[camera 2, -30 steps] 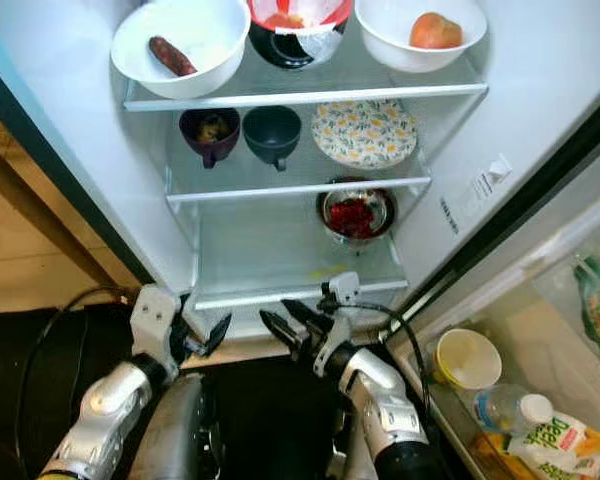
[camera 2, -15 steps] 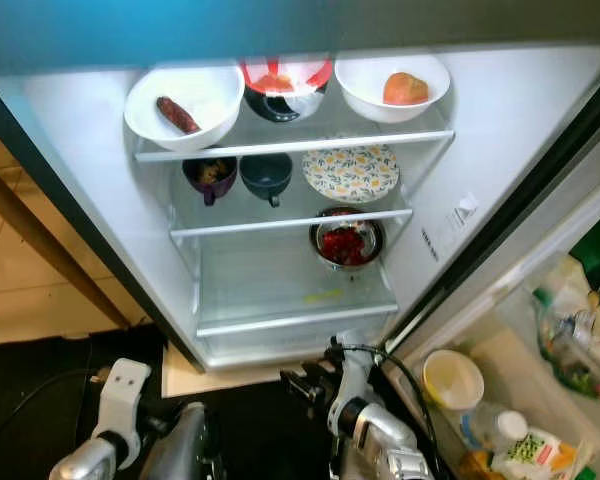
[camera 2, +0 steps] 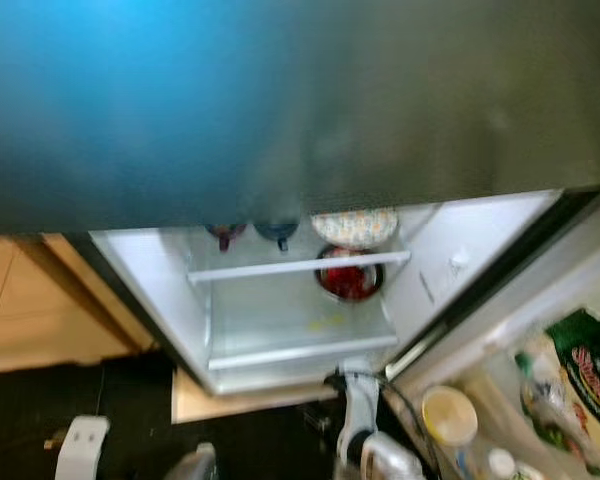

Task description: Restocking fridge

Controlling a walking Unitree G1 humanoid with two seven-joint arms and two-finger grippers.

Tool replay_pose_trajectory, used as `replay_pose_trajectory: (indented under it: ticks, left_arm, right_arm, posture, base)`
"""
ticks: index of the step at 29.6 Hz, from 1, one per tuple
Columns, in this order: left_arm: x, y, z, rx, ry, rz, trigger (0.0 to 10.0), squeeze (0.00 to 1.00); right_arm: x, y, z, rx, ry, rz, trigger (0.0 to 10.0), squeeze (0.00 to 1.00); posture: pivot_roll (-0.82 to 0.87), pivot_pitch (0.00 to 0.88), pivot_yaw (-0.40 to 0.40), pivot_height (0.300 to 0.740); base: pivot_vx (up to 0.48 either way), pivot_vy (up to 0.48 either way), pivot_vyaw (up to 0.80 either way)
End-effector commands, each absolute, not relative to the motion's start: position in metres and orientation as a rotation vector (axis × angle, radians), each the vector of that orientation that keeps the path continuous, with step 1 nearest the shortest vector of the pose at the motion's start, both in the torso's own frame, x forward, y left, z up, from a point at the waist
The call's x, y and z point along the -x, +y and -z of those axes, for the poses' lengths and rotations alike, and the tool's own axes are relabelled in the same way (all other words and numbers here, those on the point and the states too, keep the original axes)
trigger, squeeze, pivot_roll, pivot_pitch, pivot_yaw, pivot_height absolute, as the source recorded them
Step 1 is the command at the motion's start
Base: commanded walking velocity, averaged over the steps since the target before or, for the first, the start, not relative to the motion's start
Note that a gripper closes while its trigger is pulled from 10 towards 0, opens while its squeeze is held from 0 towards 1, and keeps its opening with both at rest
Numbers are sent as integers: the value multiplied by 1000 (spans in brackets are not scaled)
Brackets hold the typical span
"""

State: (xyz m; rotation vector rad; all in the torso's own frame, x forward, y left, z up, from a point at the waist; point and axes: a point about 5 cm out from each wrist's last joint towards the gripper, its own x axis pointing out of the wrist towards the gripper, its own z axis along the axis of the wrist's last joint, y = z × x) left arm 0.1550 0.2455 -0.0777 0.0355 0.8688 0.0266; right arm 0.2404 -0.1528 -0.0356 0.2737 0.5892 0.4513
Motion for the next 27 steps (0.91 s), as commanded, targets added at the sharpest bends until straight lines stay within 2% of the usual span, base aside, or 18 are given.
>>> replay_pose_trajectory:
  ticks: [1,6,12,20,27]
  left_arm:
    - [-137,258,82,-42,932,-71,10000,0]
    - [-117,265,88,-29,1002,-127,10000,0]
    - [-118,268,87,-28,1005,-153,10000,0]
    - [-135,264,83,-42,974,-131,10000,0]
    - [-133,257,86,-29,983,-123,10000,0]
  right_arm:
    - [-228,-157,45,-300,631,-430,10000,0]
    - [-214,-165,56,-301,692,-364,10000,0]
    - [-191,-171,72,-278,802,-308,10000,0]
    - [-159,-175,89,-265,920,-245,10000,0]
    - [-136,-187,98,-254,1006,-157,10000,0]
  posture:
    - [-2,168,20,685]
    - [-5,146,22,710]
    - [-9,132,29,740]
    - [-13,126,35,740]
    - [-21,120,32,740]
  base:
    - [0,0,0]
    - [0,0,0]
    - [0,0,0]
    - [0,0,0]
    - [0,0,0]
